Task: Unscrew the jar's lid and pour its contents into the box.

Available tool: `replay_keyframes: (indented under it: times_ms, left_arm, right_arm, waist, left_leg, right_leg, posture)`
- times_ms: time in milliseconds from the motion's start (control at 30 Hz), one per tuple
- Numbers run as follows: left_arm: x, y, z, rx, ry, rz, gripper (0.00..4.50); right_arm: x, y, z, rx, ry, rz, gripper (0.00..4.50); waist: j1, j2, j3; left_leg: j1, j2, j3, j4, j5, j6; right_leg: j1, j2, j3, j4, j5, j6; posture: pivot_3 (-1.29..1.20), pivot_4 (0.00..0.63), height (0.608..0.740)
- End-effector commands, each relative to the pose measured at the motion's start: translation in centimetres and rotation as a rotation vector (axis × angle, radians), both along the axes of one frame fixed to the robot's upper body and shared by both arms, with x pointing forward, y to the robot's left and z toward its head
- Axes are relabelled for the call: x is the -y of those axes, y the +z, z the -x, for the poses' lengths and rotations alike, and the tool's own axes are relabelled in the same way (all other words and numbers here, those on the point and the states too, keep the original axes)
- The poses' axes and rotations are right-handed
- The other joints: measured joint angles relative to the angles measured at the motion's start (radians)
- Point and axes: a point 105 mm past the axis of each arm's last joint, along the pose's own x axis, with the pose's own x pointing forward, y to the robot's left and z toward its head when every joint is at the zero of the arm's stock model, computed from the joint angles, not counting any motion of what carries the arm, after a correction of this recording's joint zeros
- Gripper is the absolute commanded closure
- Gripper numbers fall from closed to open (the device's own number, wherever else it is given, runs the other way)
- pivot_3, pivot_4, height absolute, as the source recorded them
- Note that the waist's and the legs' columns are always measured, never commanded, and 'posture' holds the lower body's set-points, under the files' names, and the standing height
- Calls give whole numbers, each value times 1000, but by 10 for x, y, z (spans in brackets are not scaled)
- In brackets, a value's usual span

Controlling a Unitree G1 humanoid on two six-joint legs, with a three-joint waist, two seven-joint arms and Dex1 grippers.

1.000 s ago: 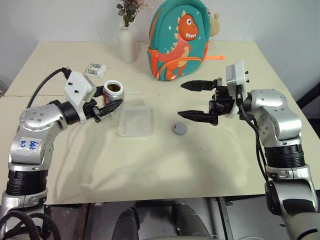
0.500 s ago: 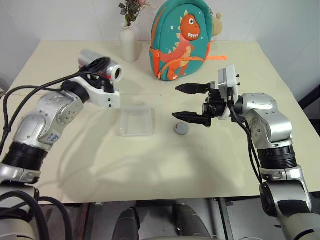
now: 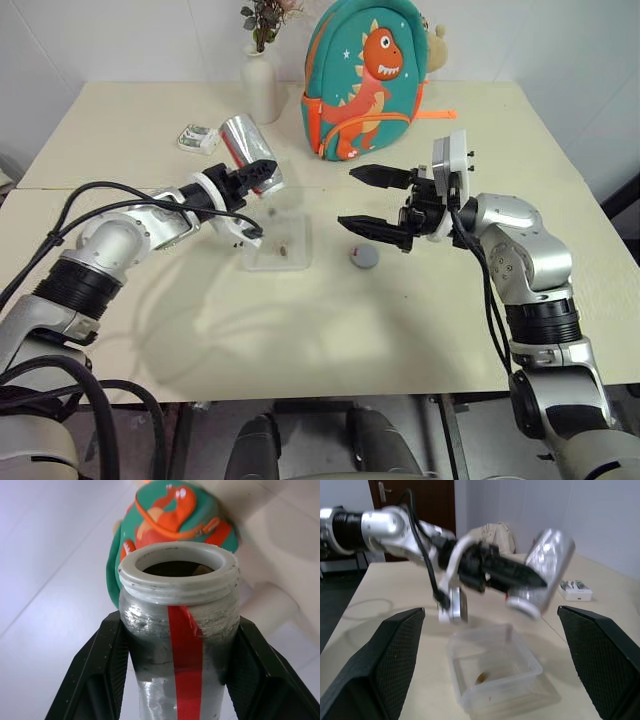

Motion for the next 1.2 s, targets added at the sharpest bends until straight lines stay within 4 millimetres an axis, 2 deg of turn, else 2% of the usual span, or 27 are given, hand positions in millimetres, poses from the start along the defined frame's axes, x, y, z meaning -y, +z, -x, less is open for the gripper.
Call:
replay_keyframes:
  times_ms: [33,167,333,433,533,600,667,800,900,1000,1100,1200]
  left_arm:
    - [0,13,2,45,-2,33,2221]
    - [-2,25,3,26,16,146,2221]
    - [-14,50,10,-81,37,413,2221]
    - [-32,60,16,-224,63,711,2221]
    - [-63,61,15,-435,127,1156,2221]
    - [-93,57,14,-539,182,1488,2221]
    - [-123,54,18,-555,183,1791,2221]
    - [-159,35,29,-573,189,2154,2221]
    - [-188,10,39,-531,197,2406,2221]
    - [-203,-6,47,-484,163,2535,2221]
    - [-207,-16,51,-453,173,2470,2221]
    - [-221,-35,55,-390,200,2497,2221]
  right_arm:
    - [5,13,3,43,-12,-47,20]
    - [5,13,3,42,-15,-51,20]
    - [5,9,4,30,-8,-44,20]
    - [4,8,5,22,7,-33,20]
    - [4,7,6,23,17,-23,20]
    - [4,6,6,27,25,-4,20]
    - [3,3,6,39,31,26,20]
    - [1,-5,6,75,61,104,20]
    - [-2,-6,7,91,90,127,20]
    - [-4,-7,6,110,108,147,20]
    - [-6,-8,5,114,113,150,20]
    - [-9,-12,5,117,122,160,20]
  waist:
    - [-1,0,0]
    - [-1,0,0]
    - [-1,0,0]
    - [-3,0,0]
    - [-3,0,0]
    - [-4,0,0]
    - [-8,0,0]
    - [-20,0,0]
    - [-25,0,0]
    - [-31,-1,-1]
    - [-31,-2,-1]
    - [-29,-2,-1]
  left_leg:
    - [0,0,0,0,0,0]
    - [0,0,0,-1,0,0]
    - [0,0,1,1,0,0]
    - [1,0,1,1,0,0]
    - [2,1,1,1,1,-1]
    - [1,1,1,3,1,0]
    - [1,1,1,6,1,0]
    - [2,2,-2,9,1,0]
    - [1,1,-3,11,1,0]
    - [1,2,-3,13,1,0]
    - [1,2,-4,13,1,0]
    - [1,2,-4,13,1,0]
  right_leg:
    - [0,0,0,0,0,0]
    - [-1,0,0,1,0,0]
    - [-1,0,1,3,0,0]
    - [-1,0,1,4,0,0]
    - [-1,0,1,5,0,0]
    - [-1,1,1,7,0,-1]
    - [0,1,1,8,0,-1]
    - [2,3,1,8,1,0]
    - [3,3,1,7,2,1]
    - [3,3,1,8,3,2]
    - [4,3,1,7,4,1]
    - [4,3,1,7,4,1]
  posture:
    - [0,150,740]
    - [0,150,740]
    - [0,150,740]
    - [0,150,740]
    - [0,150,740]
    - [0,150,740]
    - [0,150,740]
    - [0,150,740]
    - [0,150,740]
    - [0,150,740]
    - [0,150,740]
    - [0,150,740]
